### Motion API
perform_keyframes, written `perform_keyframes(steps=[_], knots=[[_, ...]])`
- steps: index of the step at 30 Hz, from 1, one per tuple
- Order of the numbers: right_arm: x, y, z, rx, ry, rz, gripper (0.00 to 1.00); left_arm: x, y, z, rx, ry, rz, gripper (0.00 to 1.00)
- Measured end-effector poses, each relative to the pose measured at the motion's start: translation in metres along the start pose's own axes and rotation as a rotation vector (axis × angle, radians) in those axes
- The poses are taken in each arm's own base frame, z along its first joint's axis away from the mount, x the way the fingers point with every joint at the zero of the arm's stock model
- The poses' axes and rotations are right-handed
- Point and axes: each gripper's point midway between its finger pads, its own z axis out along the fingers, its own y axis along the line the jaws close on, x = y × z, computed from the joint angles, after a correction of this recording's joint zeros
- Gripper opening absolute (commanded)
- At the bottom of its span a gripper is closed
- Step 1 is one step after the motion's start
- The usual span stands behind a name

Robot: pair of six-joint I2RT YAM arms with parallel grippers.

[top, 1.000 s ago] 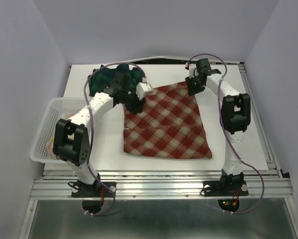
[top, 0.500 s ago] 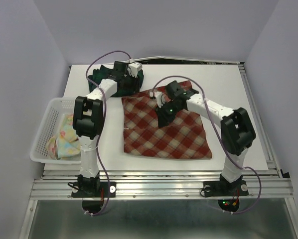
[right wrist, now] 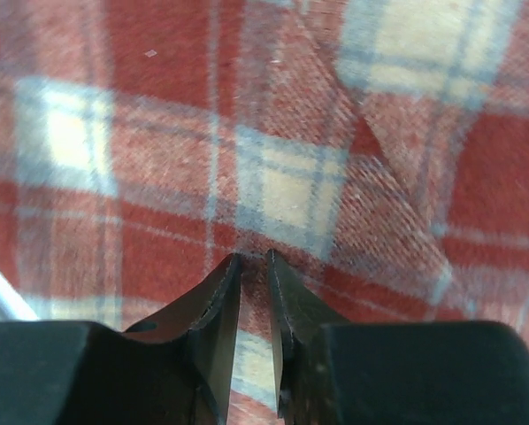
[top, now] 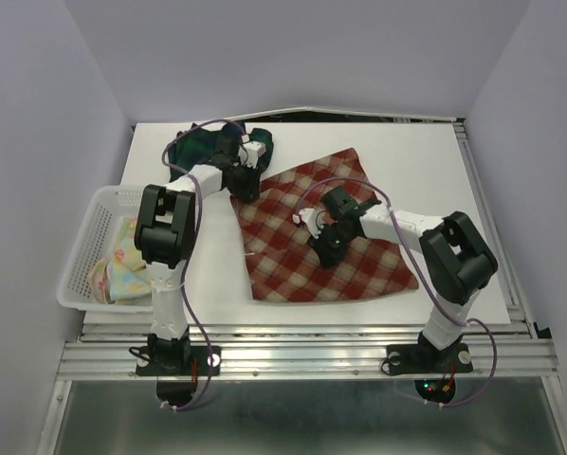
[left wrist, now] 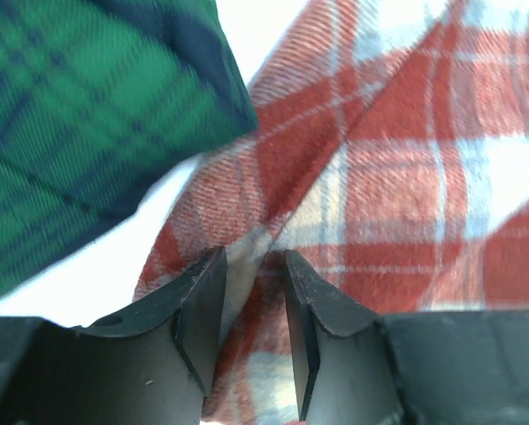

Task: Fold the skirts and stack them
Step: Fold the skirt

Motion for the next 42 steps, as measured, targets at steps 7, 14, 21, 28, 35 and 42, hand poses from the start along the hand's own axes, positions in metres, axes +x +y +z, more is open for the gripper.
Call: perform_keyframes(steps=[7, 14, 21, 28, 35, 42], knots=[[0.014, -0.021, -0.027, 0.108, 0.067, -0.012, 0.3, 0.005, -0.017, -0.028, 0.036, -0.019, -0.007, 0.44], [-0.063, 0.006, -0.051, 0.02, -0.101, -0.026, 0.3, -0.008, -0.022, -0.04, 0.049, -0.061, -0.021, 0.43], [-0.056, 0.062, -0.021, -0.182, -0.062, -0.003, 0.3, 0.011, -0.004, -0.039, 0.001, -0.008, -0.063, 0.43], [-0.011, 0.104, 0.023, -0.308, 0.092, 0.065, 0.29, 0.007, 0.034, -0.016, -0.062, 0.027, -0.092, 0.43], [-0.052, 0.102, 0.029, -0.329, 0.046, 0.112, 0.41, -0.025, 0.047, -0.012, -0.094, 0.017, -0.027, 0.56], [-0.114, 0.078, -0.032, -0.163, -0.151, -0.024, 0.79, -0.052, 0.018, -0.085, -0.071, -0.073, 0.126, 0.69]])
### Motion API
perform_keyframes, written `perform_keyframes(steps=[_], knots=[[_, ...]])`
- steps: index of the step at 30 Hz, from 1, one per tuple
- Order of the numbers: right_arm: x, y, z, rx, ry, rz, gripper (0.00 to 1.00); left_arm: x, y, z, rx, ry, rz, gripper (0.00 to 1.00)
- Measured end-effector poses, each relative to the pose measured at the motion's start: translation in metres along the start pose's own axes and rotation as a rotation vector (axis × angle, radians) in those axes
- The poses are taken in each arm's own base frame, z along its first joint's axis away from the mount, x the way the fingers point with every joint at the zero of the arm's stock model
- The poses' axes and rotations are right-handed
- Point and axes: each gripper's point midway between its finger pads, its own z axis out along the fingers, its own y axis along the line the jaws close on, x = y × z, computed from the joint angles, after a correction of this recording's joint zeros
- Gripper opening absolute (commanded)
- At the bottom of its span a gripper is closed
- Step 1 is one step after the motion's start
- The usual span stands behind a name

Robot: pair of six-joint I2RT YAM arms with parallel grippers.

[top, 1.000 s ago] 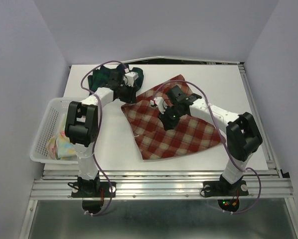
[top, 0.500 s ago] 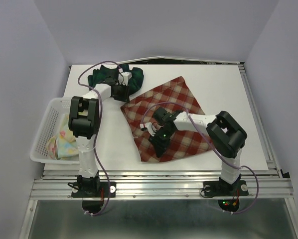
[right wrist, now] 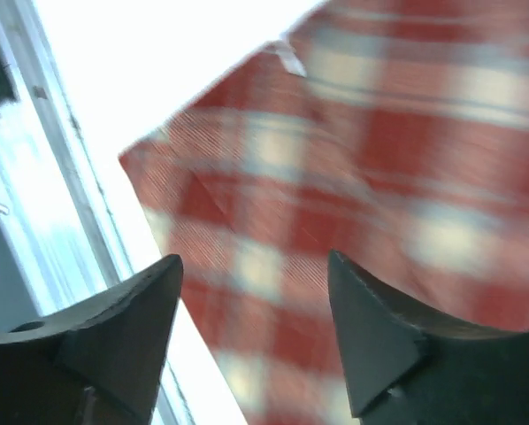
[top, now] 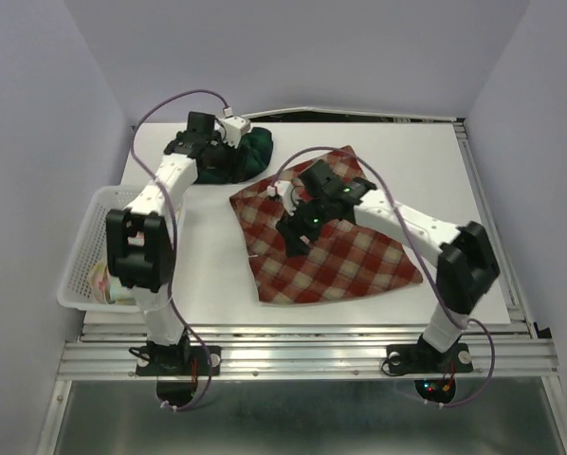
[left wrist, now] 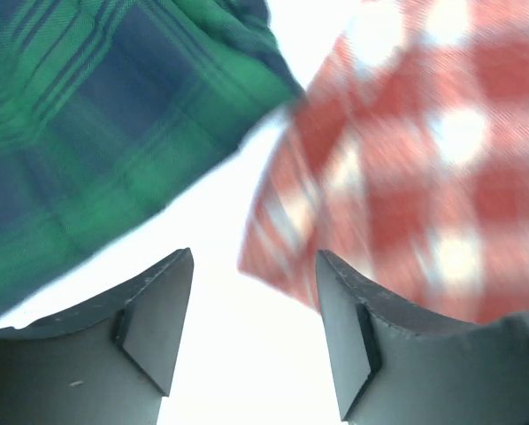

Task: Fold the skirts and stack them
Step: Fold the skirt

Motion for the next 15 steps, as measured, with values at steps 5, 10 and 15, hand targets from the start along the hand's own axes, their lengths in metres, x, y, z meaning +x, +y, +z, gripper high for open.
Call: perform_keyframes(steps=[5, 10, 15], knots=[[0.014, -0.027, -0.112, 0.273, -0.126, -0.138, 0.82, -0.013, -0.052, -0.111, -0.006, -0.149, 0.207, 0.73], [0.116, -0.057, -0.165, 0.53, 0.031, -0.243, 0.78, 0.037, -0.174, -0.147, 0.18, -0.167, 0.517, 0.74], [0.215, -0.067, -0.159, 0.551, 0.328, -0.336, 0.78, 0.133, -0.231, -0.12, 0.396, 0.06, 0.638, 0.74]])
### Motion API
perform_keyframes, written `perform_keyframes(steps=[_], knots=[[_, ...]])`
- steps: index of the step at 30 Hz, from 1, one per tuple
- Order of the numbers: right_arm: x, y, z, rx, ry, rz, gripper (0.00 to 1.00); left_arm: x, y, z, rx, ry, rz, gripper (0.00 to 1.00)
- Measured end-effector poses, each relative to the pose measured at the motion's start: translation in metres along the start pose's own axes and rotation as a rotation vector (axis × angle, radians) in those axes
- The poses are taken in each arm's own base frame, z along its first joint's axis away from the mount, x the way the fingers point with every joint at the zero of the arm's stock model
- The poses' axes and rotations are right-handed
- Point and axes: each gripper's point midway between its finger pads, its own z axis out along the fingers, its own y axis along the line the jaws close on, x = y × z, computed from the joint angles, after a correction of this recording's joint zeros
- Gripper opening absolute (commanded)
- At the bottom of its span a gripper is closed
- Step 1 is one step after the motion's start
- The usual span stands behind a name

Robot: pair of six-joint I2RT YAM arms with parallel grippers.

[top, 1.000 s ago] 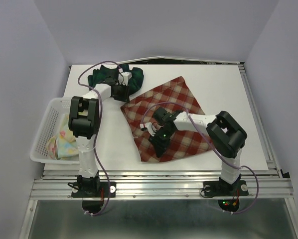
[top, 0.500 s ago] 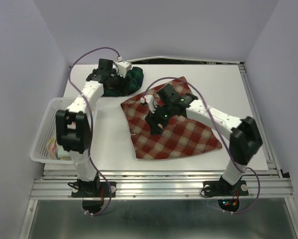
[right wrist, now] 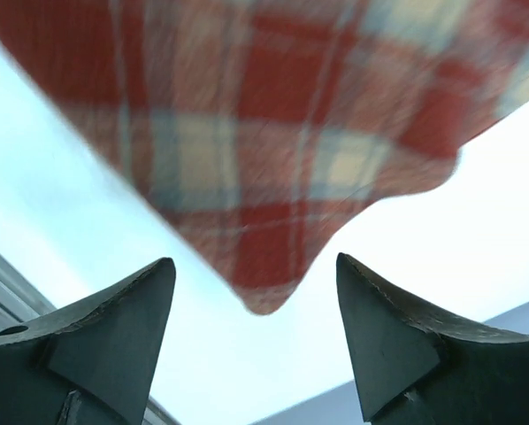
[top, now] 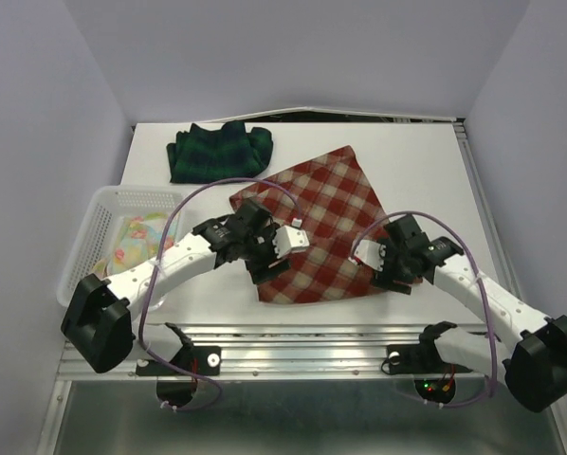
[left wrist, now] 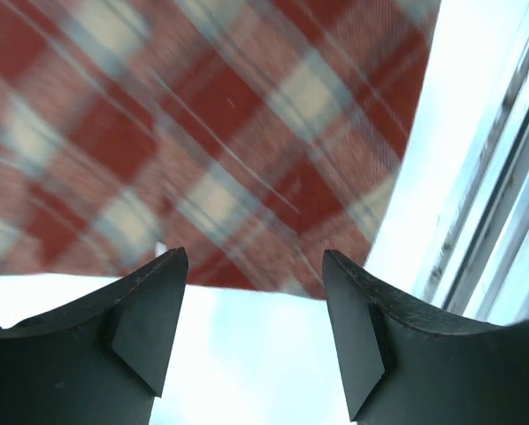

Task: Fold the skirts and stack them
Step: Fold the skirt

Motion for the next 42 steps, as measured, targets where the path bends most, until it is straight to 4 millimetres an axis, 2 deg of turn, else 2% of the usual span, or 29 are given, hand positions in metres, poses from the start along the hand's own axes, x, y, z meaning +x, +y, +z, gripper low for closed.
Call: perform_keyframes(steps=[2, 4, 10, 13, 16, 20, 21, 23, 24, 25, 31, 38, 40, 42], knots=[[0.021, 0.011, 0.006, -0.006, 0.052, -0.043, 0.78, 0.026, -0.013, 0.013, 0.041, 0.081, -0.011, 0.74], [0.035, 0.018, 0.008, 0.003, 0.086, -0.08, 0.76, 0.039, -0.027, 0.02, 0.077, 0.128, 0.008, 0.73], [0.05, 0.016, 0.019, 0.037, 0.139, -0.138, 0.73, 0.035, -0.062, 0.033, 0.131, 0.142, 0.136, 0.72], [0.056, 0.015, 0.026, 0.057, 0.156, -0.155, 0.72, 0.043, -0.07, 0.037, 0.133, 0.167, 0.176, 0.72], [0.069, 0.022, 0.038, 0.063, 0.185, -0.18, 0.65, 0.046, -0.075, 0.04, 0.129, 0.177, 0.195, 0.71], [0.074, 0.015, 0.042, 0.114, 0.21, -0.189, 0.43, 0.045, -0.083, 0.052, 0.11, 0.177, 0.233, 0.68], [0.074, 0.013, 0.043, 0.12, 0.211, -0.189, 0.28, 0.048, -0.086, 0.056, 0.109, 0.188, 0.241, 0.66], [0.073, 0.012, 0.046, 0.12, 0.21, -0.185, 0.07, 0.057, -0.089, 0.064, 0.103, 0.224, 0.244, 0.64], [0.074, 0.012, 0.048, 0.115, 0.212, -0.184, 0.04, 0.062, -0.089, 0.067, 0.1, 0.24, 0.243, 0.62], [0.073, 0.014, 0.049, 0.104, 0.211, -0.183, 0.01, 0.064, -0.088, 0.069, 0.094, 0.252, 0.239, 0.56], [0.059, 0.012, 0.044, 0.075, 0.162, -0.163, 0.01, 0.068, -0.079, 0.07, 0.042, 0.276, 0.245, 0.22], [0.059, 0.018, 0.039, 0.056, 0.149, -0.157, 0.02, 0.071, -0.076, 0.066, 0.031, 0.28, 0.267, 0.01], [0.059, 0.018, 0.038, 0.059, 0.148, -0.157, 0.04, 0.07, -0.076, 0.063, 0.03, 0.272, 0.275, 0.0], [0.059, 0.018, 0.038, 0.059, 0.149, -0.154, 0.25, 0.069, -0.076, 0.06, 0.029, 0.264, 0.282, 0.0]])
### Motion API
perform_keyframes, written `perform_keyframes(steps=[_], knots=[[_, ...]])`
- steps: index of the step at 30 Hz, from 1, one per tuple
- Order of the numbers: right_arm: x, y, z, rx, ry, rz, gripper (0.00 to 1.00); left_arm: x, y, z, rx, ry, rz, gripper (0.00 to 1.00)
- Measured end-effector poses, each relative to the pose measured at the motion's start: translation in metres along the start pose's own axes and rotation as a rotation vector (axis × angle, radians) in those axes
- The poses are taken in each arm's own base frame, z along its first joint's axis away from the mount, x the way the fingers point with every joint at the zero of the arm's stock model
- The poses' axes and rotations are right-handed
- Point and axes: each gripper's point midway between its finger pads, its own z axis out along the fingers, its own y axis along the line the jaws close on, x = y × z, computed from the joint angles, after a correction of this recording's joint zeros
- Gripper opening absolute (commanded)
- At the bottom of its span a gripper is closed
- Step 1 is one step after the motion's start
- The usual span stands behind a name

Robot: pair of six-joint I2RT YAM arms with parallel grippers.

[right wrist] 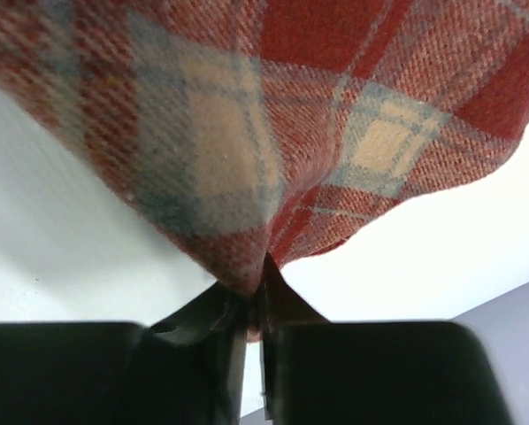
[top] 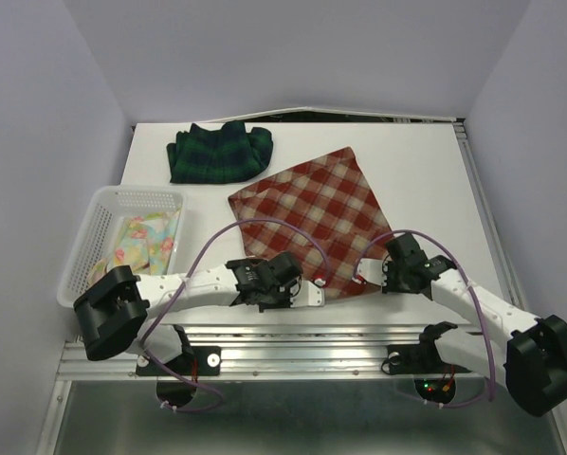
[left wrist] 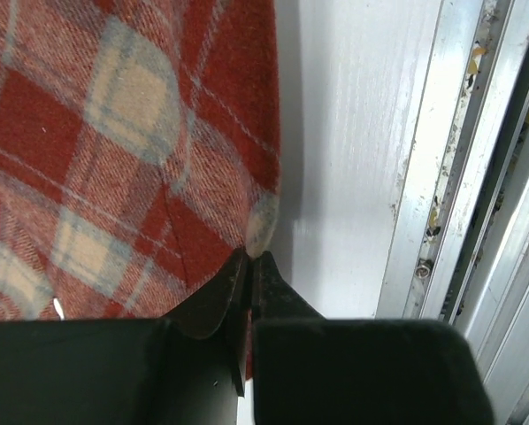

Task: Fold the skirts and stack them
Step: Fold the skirt

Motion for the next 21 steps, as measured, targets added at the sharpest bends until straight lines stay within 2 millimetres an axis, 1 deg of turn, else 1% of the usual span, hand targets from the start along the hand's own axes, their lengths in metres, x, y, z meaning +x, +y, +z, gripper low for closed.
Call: perform_keyframes(steps=[1, 2, 3, 5, 6, 8, 9, 10, 11, 12, 13, 14, 15, 16, 19, 21], knots=[[0.0, 0.0, 0.0, 0.0, 0.001, 0.002, 0.35, 0.0, 0.0, -0.001, -0.001, -0.001, 0.004, 0.0], [0.0, 0.0, 0.0, 0.0, 0.001, 0.007, 0.42, 0.001, 0.0, -0.004, -0.002, -0.005, 0.01, 0.0], [0.0, 0.0, 0.0, 0.001, 0.001, 0.008, 0.46, 0.001, 0.001, -0.006, -0.003, -0.006, 0.014, 0.0], [0.0, 0.0, -0.001, 0.004, 0.0, 0.01, 0.47, 0.003, 0.001, -0.009, -0.004, -0.006, 0.022, 0.0], [0.0, 0.0, -0.001, 0.006, 0.0, 0.011, 0.5, 0.004, 0.001, -0.011, -0.002, -0.006, 0.022, 0.02], [0.001, -0.001, -0.001, 0.01, 0.004, 0.011, 0.5, 0.005, 0.001, -0.012, 0.001, -0.004, 0.025, 0.07], [0.001, -0.001, -0.001, 0.011, 0.007, 0.011, 0.38, 0.006, 0.001, -0.012, 0.003, -0.003, 0.024, 0.14], [0.002, -0.002, -0.001, 0.013, 0.01, 0.011, 0.3, 0.007, 0.001, -0.012, 0.006, -0.002, 0.022, 0.18], [0.002, -0.002, -0.001, 0.013, 0.011, 0.013, 0.14, 0.007, 0.001, -0.013, 0.008, -0.002, 0.02, 0.23], [0.002, -0.002, -0.001, 0.013, 0.012, 0.011, 0.07, 0.008, 0.001, -0.013, 0.012, -0.001, 0.018, 0.28], [0.002, -0.002, -0.002, 0.014, 0.013, 0.011, 0.01, 0.009, 0.002, -0.013, 0.013, -0.001, 0.017, 0.29], [0.002, -0.002, -0.002, 0.015, 0.013, 0.008, 0.01, 0.009, 0.001, -0.013, 0.016, 0.0, 0.017, 0.24], [0.002, -0.003, -0.002, 0.017, 0.014, 0.009, 0.01, 0.011, 0.001, -0.013, 0.019, 0.005, 0.012, 0.16], [0.002, -0.004, -0.003, 0.019, 0.015, 0.008, 0.01, 0.012, 0.001, -0.013, 0.021, 0.009, 0.013, 0.0], [0.002, -0.007, -0.007, 0.017, 0.017, 0.009, 0.01, 0.014, 0.0, -0.015, 0.026, 0.015, 0.018, 0.0], [-0.002, -0.015, -0.016, 0.024, 0.013, 0.013, 0.01, 0.015, 0.002, -0.02, 0.019, 0.008, 0.013, 0.0]])
